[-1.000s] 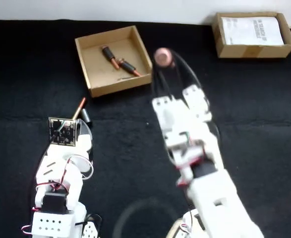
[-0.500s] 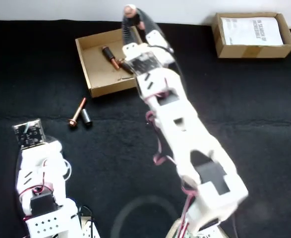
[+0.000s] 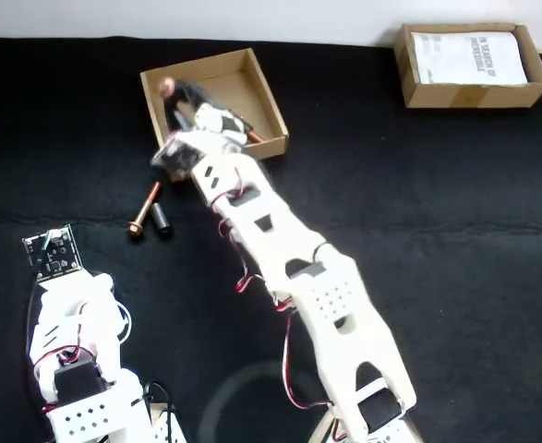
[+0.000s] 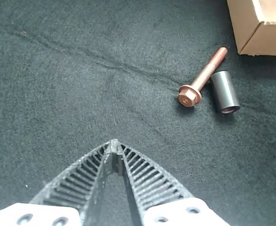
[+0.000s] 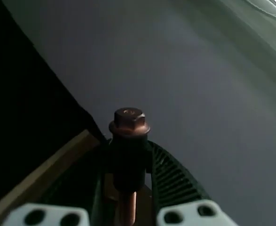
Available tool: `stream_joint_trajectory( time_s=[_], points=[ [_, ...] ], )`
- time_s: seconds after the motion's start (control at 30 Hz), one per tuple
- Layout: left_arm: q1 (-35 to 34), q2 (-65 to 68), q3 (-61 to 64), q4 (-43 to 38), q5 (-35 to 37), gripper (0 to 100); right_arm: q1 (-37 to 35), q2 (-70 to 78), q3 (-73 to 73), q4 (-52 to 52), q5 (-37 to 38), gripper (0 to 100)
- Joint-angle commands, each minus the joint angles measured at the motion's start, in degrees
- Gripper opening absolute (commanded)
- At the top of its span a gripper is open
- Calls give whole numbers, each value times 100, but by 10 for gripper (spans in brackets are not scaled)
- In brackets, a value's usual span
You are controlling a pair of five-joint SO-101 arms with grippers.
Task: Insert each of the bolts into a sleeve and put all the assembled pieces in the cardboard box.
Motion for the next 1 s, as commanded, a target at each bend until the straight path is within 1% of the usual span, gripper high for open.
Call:
stream_joint_trajectory(
  time_s=[0.0,0.1,0.17,0.23,0.27,0.37,0.4,0.53,0.67,0.97],
  points=[
    [22,-13,101,-114,-53,9,-31,215,-602,-136,862,8],
    [13,-13,101,-123,-53,9,-48,497,-796,-145,1327,12],
    [13,-13,101,-123,-53,10,-48,549,-822,-154,1345,13],
    [13,-13,101,-132,-53,10,-48,549,-778,-303,1345,43],
    [13,-13,101,-132,-53,10,-48,602,-769,-505,1257,74],
    [4,-13,101,-132,-53,10,-48,558,-514,-971,536,178],
    [4,-13,101,-132,-53,10,-48,549,-435,-1059,396,199],
    [4,-13,101,-132,-53,10,-48,330,40,-1455,352,207],
    [4,-13,101,-132,-53,10,-57,-338,857,-1578,325,207],
    [4,-13,101,-132,-53,10,-119,-3029,3345,-1552,-703,206]
  ],
)
